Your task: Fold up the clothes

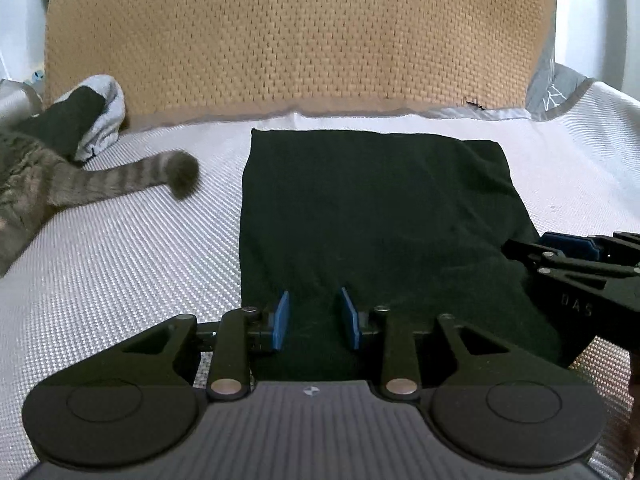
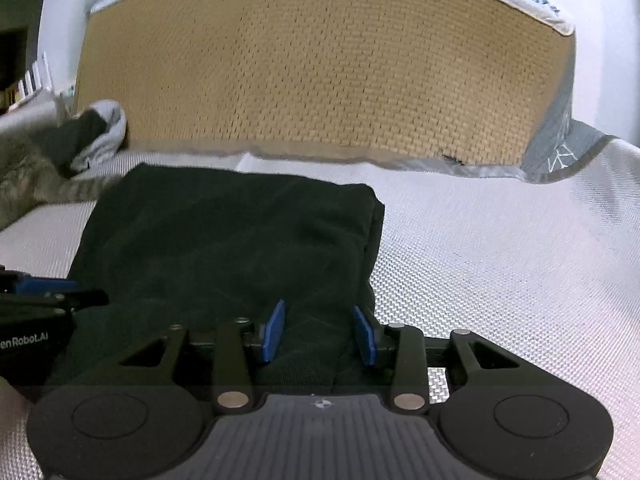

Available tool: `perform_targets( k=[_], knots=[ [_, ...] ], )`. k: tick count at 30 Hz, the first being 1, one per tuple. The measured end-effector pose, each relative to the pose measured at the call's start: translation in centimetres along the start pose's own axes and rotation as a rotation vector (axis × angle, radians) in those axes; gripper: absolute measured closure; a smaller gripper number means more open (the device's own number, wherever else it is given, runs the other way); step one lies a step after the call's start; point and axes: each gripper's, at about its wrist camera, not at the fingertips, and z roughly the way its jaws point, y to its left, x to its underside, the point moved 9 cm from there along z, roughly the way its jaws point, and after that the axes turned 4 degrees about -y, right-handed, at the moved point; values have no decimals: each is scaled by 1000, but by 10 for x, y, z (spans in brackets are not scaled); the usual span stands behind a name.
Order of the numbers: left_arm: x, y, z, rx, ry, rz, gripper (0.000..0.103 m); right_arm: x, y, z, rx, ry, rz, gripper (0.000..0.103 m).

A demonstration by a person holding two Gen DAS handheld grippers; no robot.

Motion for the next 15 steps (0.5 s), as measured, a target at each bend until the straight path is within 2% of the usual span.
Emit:
perform_targets(
  k=[7, 15],
  knots=[
    [0, 0, 3, -18, 33, 18, 73, 0, -1, 0, 12, 78, 6, 62],
    [2, -5, 5, -31, 44, 57, 73, 1, 2, -5, 12, 103, -44, 62]
  ],
)
